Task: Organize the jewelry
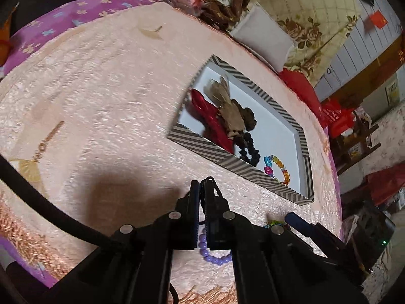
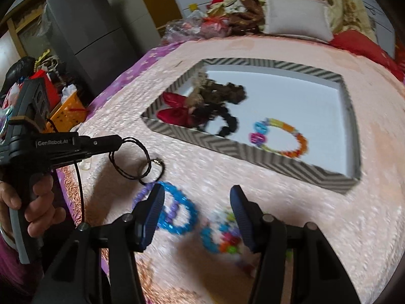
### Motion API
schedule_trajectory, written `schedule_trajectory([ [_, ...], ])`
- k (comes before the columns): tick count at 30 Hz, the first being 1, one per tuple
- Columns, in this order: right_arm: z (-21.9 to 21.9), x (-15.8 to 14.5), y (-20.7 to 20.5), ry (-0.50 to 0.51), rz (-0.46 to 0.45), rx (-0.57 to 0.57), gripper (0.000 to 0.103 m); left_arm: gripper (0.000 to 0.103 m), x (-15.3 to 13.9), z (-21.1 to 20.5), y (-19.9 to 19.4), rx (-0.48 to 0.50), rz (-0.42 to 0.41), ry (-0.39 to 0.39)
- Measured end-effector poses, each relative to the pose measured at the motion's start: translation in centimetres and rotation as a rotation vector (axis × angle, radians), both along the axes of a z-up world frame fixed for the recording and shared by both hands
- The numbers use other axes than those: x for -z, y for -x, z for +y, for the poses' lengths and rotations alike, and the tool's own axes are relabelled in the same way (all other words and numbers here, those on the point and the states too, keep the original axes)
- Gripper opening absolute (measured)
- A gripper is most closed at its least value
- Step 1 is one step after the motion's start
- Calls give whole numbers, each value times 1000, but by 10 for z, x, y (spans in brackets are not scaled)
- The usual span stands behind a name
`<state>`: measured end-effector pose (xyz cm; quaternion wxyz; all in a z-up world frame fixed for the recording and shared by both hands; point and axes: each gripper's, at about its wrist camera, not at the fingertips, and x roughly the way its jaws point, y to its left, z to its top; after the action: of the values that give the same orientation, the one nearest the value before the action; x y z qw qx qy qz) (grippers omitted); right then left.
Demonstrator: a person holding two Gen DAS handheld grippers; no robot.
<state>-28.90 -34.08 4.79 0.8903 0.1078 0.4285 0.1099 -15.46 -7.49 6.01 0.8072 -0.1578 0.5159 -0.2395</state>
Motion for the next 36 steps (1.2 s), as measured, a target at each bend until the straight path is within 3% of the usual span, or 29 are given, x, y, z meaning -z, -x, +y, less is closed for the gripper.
schedule_trajectory([
  [3,15,2,-10,10,0,-40,54,5,-3,13,1,-20,-15,-19],
  [5,26,5,-19,27,1,-70,44,5,-5,23,2,-46,-37,-45],
  [8,41,10,-35,48,13,-105,39,5,-9,38,1,-88,-71,-86],
  [19,94,37,-72,270,55,-265,31,5,2,60,-6,-111,-43,-61],
  [22,96,38,-71,317,27,-272,10,5,4,58,-7,-112,-35,-56],
  [28,84,28,-63,269,12,-248,7,5,6,55,-6,-109,-25,-48],
  [36,54,-2,-46,184,-39,-175,7,5,-12,40,0,-79,-60,-43],
])
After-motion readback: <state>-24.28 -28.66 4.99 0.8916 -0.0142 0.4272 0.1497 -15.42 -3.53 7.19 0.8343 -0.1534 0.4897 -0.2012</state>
